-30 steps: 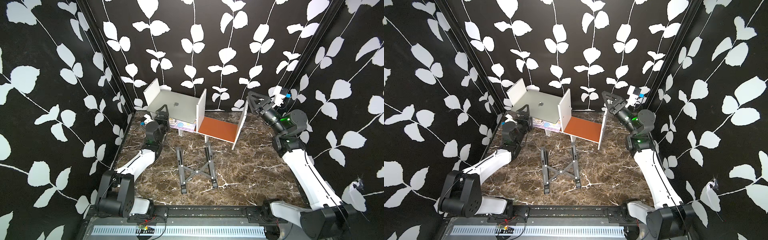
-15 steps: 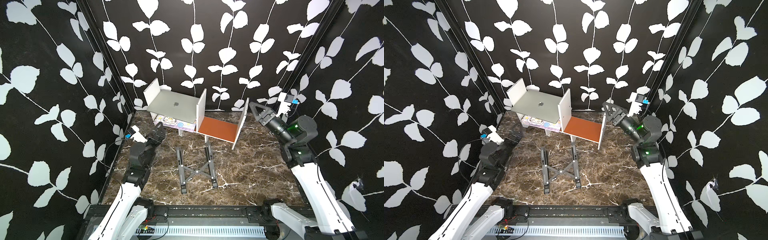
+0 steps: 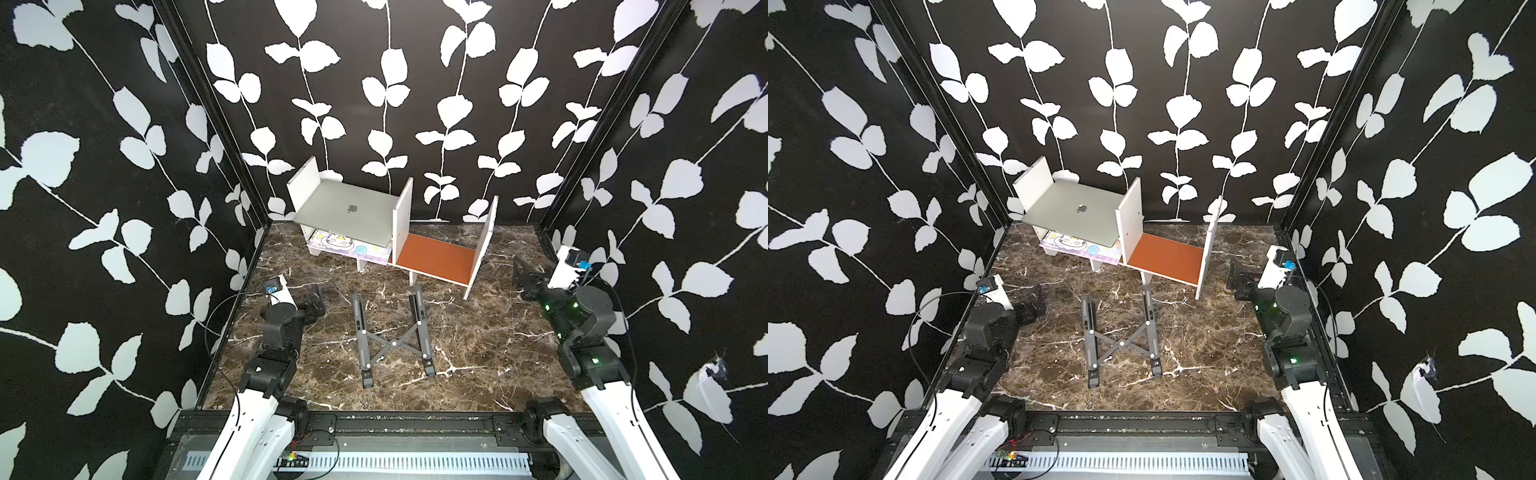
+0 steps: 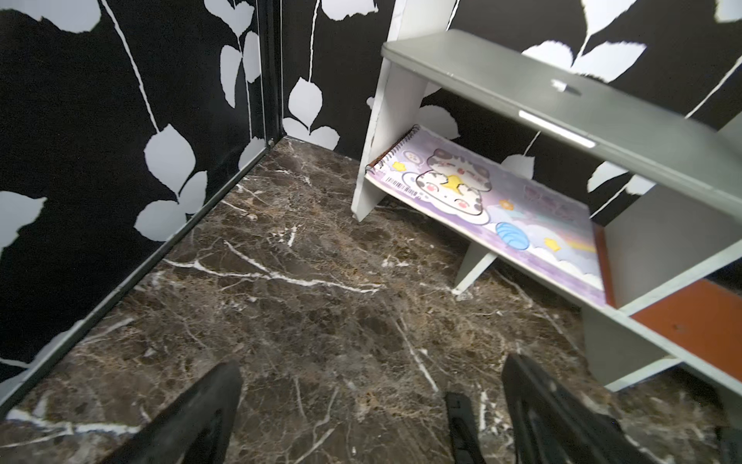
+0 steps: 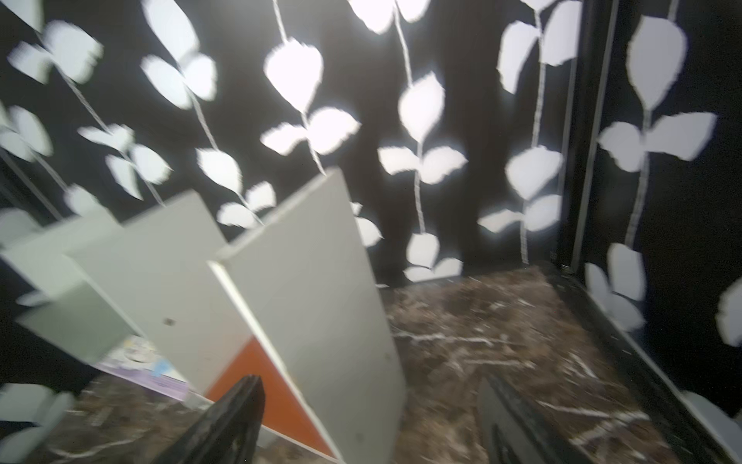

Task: Close the laptop lid and set it aside
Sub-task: Reset both arms

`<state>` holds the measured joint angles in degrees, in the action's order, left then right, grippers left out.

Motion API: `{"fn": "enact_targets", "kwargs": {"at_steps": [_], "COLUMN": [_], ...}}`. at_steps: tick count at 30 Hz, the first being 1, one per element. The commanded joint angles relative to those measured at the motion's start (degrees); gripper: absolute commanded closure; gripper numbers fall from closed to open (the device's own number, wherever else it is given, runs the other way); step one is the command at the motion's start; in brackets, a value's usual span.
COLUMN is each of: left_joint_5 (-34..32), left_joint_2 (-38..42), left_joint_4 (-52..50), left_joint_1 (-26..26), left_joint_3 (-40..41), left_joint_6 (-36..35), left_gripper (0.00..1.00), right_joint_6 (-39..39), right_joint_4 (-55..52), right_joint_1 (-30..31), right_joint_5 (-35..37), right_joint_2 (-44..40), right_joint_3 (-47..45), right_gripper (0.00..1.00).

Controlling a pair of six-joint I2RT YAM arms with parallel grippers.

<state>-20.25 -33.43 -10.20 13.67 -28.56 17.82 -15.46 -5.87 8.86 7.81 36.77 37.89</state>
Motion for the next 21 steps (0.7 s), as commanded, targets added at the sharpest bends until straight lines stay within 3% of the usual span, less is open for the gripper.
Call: {"fn": "enact_targets", "kwargs": {"at_steps": [1, 7, 16, 21], "left_joint_5": [-5.3, -8.4, -9.5, -8.4], "left_joint_2": [-1.0, -2.1, -1.3, -1.7], "left_joint_4": [-0.9, -2.8, -4.1, -5.0], "left_joint_1": [-0.2, -0.2, -0.3, -0.2], "left_joint_3": [-1.1, -2.3, -2.2, -2.7], "left_joint_6": [-7.8, -14.9, -18.9, -19.4], "left_gripper": [0.01, 0.01, 0.01, 0.01], "right_joint_6": [2.9, 5.8, 4.8, 7.4], "right_joint_4": [3.3, 6.4, 24.9, 41.9], "right_joint_1": [-0.7, -3.6, -7.2, -7.4], "right_joint_5": [11.0, 15.3, 12.9, 11.7], "right_joint_2": [-0.8, 5.9, 21.6, 34.3], "right_joint_3": [-4.7, -9.7, -16.3, -19.1], "right_gripper": [0.06, 0.03, 0.00, 0.00]}}
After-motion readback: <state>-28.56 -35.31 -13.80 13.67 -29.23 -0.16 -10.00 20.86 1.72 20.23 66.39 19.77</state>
